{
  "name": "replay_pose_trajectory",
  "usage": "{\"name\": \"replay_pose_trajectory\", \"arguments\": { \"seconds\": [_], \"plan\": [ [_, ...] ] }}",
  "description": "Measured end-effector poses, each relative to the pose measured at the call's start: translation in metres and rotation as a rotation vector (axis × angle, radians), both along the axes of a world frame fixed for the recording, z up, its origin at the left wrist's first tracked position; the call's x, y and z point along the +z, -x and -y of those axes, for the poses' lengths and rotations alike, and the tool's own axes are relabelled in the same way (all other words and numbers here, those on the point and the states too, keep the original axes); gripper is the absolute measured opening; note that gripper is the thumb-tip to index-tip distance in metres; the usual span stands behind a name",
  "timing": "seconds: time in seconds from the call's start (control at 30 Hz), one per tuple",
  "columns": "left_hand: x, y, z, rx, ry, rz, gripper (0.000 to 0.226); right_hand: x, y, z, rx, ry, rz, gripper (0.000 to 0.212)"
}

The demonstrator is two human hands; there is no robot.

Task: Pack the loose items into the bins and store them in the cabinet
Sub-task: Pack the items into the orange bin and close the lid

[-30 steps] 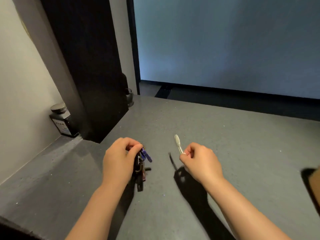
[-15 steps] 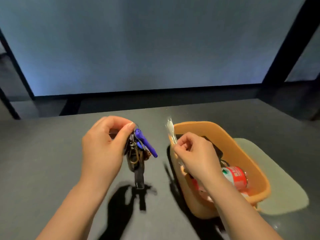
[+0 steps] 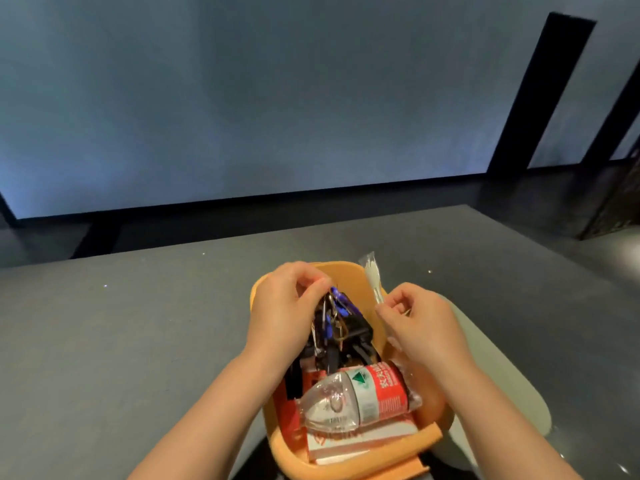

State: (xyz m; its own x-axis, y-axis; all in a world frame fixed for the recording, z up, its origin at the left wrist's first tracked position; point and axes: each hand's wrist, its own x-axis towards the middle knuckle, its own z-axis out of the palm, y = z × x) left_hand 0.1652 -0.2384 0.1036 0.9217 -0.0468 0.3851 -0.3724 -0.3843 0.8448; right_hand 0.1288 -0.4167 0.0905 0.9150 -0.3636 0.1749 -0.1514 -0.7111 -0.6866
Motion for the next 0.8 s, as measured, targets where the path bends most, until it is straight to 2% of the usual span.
{"name": "replay_pose_trajectory", "arguments": {
  "seconds": [0.13,0.33,0.43,0.63,0.73,0.8],
  "plan": [
    [-0.027,-0.005,0.000,0.008,-0.077,-0.106,0.011,-0.009,-0.010,-0.001,0.064,0.012,-0.032,0.011],
    [-0.042,-0.010,-0.008,0.066,-0.216,-0.048,0.008,-0.021,-0.021,-0.005,0.119,0.011,-0.085,0.012],
    [-0.044,-0.012,-0.008,0.077,-0.345,-0.011,0.007,-0.023,-0.022,-0.007,0.112,0.012,-0.092,0.012],
    [-0.042,-0.019,-0.003,0.023,-0.601,-0.050,0.006,-0.024,-0.023,-0.006,0.111,0.018,-0.069,0.011],
    [-0.042,-0.019,-0.004,0.026,-0.591,-0.056,0.009,-0.025,-0.024,-0.007,0.120,0.032,-0.085,0.011],
    [-0.047,-0.018,-0.010,0.046,-0.521,-0.074,0.023,-0.024,-0.027,-0.005,0.127,0.037,-0.105,0.012]
  ]
}}
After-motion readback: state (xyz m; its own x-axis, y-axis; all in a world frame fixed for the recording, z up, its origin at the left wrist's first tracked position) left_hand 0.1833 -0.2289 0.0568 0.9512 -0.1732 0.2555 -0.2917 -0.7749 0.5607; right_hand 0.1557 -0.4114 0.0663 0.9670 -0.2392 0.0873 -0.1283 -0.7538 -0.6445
